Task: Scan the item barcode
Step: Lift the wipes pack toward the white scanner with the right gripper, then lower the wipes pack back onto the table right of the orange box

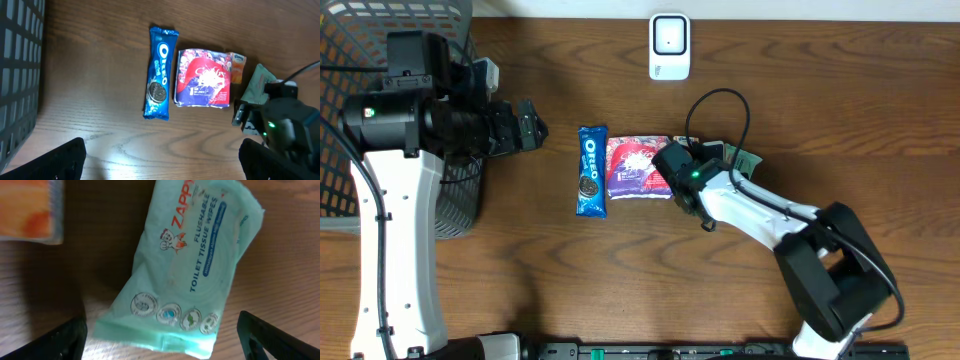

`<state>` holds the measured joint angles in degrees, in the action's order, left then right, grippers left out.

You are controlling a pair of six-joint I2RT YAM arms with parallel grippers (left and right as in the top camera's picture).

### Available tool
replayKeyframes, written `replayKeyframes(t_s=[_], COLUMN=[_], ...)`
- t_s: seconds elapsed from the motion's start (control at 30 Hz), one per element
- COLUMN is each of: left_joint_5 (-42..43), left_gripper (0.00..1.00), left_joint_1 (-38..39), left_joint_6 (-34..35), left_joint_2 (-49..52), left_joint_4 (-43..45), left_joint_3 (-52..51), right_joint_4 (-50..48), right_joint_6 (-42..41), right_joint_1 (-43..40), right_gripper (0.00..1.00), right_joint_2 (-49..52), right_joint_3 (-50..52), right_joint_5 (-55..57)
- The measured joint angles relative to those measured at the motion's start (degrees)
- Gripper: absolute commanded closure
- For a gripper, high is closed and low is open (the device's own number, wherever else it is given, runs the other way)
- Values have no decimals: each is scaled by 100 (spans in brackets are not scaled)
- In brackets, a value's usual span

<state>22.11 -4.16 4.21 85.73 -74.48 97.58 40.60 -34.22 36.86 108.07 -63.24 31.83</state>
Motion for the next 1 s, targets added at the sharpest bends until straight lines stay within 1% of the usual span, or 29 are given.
replayKeyframes(t_s=[0.1, 0.13, 0.17, 0.33, 0.37, 0.4, 0.43, 0.6, 0.77, 0.9, 1.0], left_joint_5=[2, 0, 0, 0, 0, 0, 0, 2, 2, 2, 2], left_gripper=[2, 2, 2, 2, 2, 2, 2, 2, 2, 2, 2], left_joint_1=[0, 0, 0, 0, 0, 0, 0, 0, 0, 0, 0], left_joint_6=[0, 0, 0, 0, 0, 0, 0, 0, 0, 0, 0], left_joint_2=[0, 0, 0, 0, 0, 0, 0, 0, 0, 0, 0], left_joint_4=[0, 0, 2, 0, 0, 0, 0, 0, -2, 0, 0], left_joint_3=[0, 0, 0, 0, 0, 0, 0, 0, 0, 0, 0], right_joint_4=[-66, -81, -81, -85, -94, -107, -125, -162, 321, 693, 717], right_joint_6=[-90, -114, -111, -146, -144, -140, -140, -116, -94, -87, -7], right_joint_1=[-42, -70, -103, -267, -299, -330, -367, -435, -435, -450, -529], right_gripper=[31, 41, 47, 70, 76, 90, 99, 99, 99, 99, 99], right_joint_2=[87, 107, 125, 197, 197, 197, 197, 197, 195, 66, -304], right_joint_3=[-2, -2, -2, 0, 0, 0, 0, -2, -199, -673, -914], right_joint_5=[149, 181, 197, 251, 254, 267, 273, 310, 160, -192, -619])
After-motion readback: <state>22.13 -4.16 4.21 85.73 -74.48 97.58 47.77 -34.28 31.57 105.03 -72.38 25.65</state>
